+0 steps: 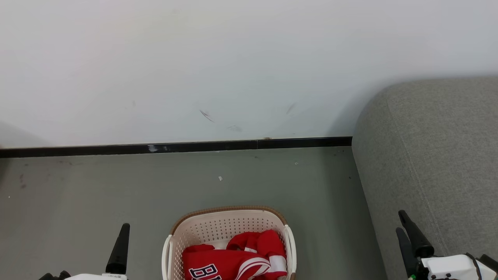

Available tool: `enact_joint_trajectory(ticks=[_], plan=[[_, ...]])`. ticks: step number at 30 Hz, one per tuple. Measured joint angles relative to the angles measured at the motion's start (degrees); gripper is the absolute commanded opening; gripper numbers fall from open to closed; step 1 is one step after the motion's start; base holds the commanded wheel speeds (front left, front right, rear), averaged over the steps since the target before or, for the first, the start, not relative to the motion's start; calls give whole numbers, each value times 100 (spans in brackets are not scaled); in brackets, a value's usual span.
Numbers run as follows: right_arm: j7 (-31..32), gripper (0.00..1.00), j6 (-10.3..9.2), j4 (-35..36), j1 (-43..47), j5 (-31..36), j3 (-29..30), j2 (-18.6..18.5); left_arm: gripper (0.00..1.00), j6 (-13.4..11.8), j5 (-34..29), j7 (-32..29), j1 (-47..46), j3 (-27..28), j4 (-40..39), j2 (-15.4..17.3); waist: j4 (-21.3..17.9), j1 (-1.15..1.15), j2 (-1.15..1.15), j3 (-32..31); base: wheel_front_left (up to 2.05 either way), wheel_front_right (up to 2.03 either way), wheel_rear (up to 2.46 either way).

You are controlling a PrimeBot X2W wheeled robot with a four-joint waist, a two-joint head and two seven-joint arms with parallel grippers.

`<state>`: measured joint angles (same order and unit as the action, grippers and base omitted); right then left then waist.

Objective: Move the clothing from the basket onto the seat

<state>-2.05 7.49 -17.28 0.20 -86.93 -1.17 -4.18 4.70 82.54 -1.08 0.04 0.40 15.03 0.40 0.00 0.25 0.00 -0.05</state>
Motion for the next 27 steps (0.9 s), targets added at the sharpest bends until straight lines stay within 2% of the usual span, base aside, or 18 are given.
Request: enact_joint_trajectory(ticks=[4, 13, 19, 27], plan=[[-48, 100, 0, 41, -1, 337, 1, 0, 100, 0, -200, 76, -1, -23, -62, 2, -1, 14, 0, -9, 0, 0, 0], [-177, 100, 0, 174, -2, 968, -7, 19, 100, -3, -818, 234, -1, -87, -209, 20, 1, 24, 0, -21, 0, 0, 0], [-285, 100, 0, 232, -1, 1477, -35, 38, 100, -54, -1417, 370, -1, -169, -336, 32, 1, 23, 0, -23, 0, 0, 0], [-407, 100, 0, 357, 8, 2208, -108, 60, 100, -100, -2353, 512, -1, -342, -516, 67, 3, 5, 0, -9, 0, 0, 0]])
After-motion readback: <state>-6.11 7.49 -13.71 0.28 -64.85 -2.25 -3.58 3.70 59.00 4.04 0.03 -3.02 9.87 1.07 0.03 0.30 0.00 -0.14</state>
